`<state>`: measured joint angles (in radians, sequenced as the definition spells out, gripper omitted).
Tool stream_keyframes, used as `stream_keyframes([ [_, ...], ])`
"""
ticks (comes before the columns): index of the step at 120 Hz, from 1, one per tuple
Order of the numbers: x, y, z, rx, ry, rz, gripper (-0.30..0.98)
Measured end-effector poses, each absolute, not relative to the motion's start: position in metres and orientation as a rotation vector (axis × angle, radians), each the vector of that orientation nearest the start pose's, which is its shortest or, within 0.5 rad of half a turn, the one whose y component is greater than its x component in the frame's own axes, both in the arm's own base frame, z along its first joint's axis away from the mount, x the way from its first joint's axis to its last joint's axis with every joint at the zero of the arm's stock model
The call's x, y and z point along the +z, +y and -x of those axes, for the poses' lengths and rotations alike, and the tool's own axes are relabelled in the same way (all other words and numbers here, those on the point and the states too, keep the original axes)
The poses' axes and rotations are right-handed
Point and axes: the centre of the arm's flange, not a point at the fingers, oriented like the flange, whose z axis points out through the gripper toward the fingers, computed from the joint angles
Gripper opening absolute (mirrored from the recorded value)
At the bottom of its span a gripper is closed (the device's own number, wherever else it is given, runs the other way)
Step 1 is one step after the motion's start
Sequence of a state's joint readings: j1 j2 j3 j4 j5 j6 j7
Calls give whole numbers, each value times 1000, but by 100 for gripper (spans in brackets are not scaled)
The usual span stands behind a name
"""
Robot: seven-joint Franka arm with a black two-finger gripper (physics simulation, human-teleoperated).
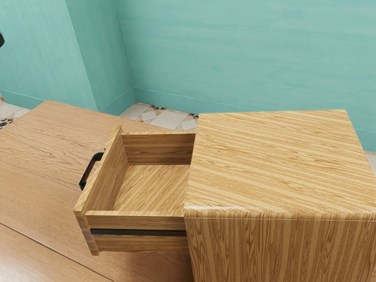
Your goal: Push the drawer handle with one arm to close the drawer
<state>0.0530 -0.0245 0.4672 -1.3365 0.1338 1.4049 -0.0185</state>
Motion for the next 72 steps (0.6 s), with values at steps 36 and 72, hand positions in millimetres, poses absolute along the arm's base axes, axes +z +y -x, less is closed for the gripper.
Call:
stream_keyframes([
  [36, 862, 147, -414, -534, -466, 2962, 67],
  [72, 836, 130, -423, -441, -396, 3059, 67],
])
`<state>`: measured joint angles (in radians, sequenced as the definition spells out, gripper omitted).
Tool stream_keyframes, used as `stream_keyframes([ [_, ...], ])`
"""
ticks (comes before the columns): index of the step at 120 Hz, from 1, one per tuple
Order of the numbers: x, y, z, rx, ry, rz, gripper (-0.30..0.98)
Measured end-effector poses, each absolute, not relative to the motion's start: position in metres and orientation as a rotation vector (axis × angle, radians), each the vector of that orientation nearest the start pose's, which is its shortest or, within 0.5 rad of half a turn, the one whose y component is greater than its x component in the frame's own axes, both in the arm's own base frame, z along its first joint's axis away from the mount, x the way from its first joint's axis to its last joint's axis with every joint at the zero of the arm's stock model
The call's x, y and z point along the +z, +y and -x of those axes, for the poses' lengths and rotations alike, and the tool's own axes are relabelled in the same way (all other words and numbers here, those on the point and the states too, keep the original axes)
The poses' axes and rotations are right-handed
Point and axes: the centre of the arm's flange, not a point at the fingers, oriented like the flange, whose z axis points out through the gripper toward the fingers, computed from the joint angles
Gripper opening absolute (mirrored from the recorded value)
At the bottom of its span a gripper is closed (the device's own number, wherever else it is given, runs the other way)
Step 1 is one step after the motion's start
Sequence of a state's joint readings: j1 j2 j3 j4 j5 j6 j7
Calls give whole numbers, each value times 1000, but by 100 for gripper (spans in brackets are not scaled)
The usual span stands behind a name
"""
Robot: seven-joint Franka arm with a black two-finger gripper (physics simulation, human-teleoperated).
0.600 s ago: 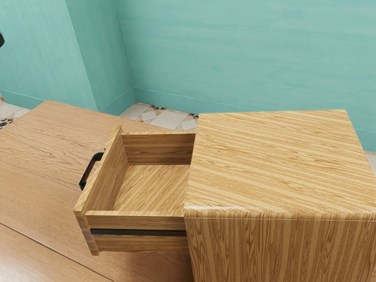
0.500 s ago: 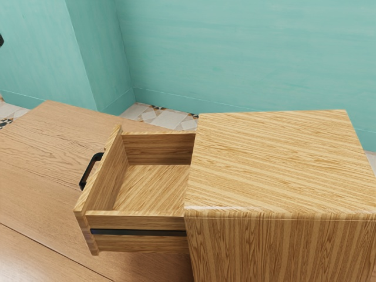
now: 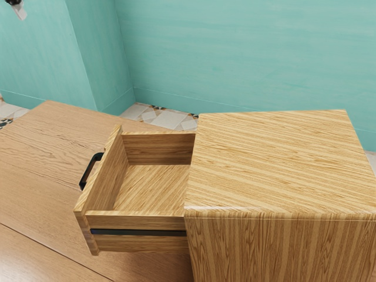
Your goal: Push the drawer handle with one arm to close the drawer
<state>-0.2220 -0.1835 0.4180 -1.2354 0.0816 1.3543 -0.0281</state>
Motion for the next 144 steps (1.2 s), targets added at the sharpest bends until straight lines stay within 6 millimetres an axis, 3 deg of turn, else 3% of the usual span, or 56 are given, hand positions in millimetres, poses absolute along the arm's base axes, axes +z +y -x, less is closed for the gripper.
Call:
stream_keyframes([
  [10, 792, 125, -420, -307, -348, 3136, 67],
  [23, 695, 109, -395, -137, -244, 3209, 67],
  [31, 638, 109, -372, -87, -257, 3201, 67],
  [38, 610, 109, -351, -96, -295, 3172, 67],
  [57, 539, 123, -319, -73, -412, 3144, 67],
  [80, 521, 149, -301, -41, -555, 3123, 67],
  [101, 539, 136, -281, -73, -534, 3108, 67],
  [121, 535, 133, -266, 44, -542, 3133, 67],
  [137, 533, 134, -261, 93, -414, 3153, 65],
  [144, 533, 141, -260, 73, -324, 3154, 51],
])
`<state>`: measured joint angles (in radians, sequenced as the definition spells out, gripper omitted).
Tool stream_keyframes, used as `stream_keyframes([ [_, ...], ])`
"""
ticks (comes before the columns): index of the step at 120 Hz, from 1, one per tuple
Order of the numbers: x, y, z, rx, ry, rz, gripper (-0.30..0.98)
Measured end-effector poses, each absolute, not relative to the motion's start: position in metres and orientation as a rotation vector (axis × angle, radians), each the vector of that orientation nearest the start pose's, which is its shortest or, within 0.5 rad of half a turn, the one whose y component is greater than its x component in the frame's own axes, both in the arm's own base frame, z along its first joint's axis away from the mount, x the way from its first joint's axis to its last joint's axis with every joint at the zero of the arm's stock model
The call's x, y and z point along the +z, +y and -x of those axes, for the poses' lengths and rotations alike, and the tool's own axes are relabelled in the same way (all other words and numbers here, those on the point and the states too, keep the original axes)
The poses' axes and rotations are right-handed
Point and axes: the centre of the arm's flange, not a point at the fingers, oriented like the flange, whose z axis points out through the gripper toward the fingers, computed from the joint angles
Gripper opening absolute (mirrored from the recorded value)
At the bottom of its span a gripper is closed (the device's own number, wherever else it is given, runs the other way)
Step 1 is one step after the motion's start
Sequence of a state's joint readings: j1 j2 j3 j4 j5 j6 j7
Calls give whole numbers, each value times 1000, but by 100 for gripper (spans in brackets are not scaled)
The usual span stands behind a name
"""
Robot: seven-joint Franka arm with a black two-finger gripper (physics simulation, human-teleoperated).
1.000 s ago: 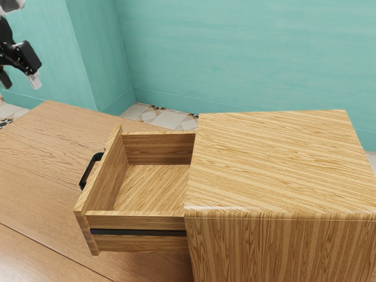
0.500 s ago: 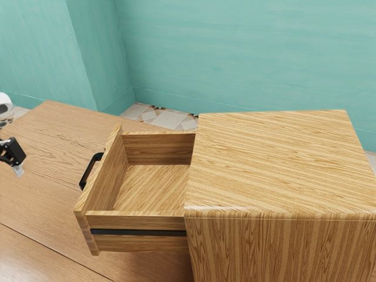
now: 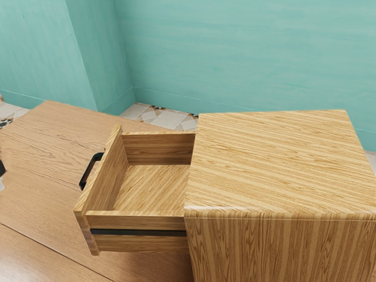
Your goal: Push the drawer handle with one arm to close the drawer
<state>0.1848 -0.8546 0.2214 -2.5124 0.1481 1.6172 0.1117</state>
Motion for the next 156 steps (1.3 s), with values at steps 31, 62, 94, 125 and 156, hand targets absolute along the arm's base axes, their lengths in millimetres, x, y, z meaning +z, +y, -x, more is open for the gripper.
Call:
stream_keyframes([
  [31, 535, 150, -273, -108, 466, 3078, 4],
  [62, 525, 149, -298, -189, 1149, 2907, -7],
  [94, 533, 139, -299, -227, 1568, 2641, -9],
  [125, 531, 143, -302, -287, 1769, 2516, -10],
  [156, 508, 136, -330, -348, 1826, 2546, -10],
])
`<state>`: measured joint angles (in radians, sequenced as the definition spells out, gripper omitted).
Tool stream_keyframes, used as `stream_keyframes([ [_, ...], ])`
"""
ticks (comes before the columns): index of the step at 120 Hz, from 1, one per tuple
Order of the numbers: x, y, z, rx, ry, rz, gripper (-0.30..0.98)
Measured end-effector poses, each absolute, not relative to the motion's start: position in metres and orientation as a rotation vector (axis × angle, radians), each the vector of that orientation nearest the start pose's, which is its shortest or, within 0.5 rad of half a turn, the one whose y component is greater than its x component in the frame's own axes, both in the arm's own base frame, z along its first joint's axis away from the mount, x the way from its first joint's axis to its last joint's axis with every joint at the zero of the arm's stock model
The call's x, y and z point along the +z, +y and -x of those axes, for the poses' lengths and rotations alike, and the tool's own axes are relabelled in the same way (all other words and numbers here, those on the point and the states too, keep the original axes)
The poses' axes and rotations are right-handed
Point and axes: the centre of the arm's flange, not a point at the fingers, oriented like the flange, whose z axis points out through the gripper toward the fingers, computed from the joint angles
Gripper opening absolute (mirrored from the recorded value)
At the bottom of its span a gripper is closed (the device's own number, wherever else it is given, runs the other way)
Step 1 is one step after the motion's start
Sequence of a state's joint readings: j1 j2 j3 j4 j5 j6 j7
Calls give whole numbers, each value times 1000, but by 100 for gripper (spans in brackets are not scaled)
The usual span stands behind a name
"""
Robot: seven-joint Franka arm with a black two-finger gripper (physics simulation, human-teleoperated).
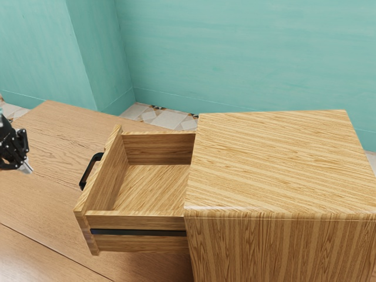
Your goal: Push the drawer handle with one arm to close the drawer
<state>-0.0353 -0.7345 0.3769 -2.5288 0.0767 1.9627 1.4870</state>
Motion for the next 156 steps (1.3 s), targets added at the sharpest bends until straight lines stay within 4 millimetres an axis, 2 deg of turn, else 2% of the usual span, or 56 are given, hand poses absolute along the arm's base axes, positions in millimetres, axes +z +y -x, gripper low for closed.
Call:
stream_keyframes([
  [19, 498, 113, -357, -364, 1807, 2551, -10],
  [35, 499, 93, -367, -391, 1762, 2570, -10],
  [58, 514, 60, -337, -492, 1740, 2583, -10],
  [70, 516, 55, -329, -516, 1719, 2627, -10],
  [92, 514, 46, -331, -533, 1707, 2682, -10],
  [113, 506, 38, -341, -528, 1685, 2733, -10],
  [156, 503, 19, -359, -535, 1648, 2771, -10],
])
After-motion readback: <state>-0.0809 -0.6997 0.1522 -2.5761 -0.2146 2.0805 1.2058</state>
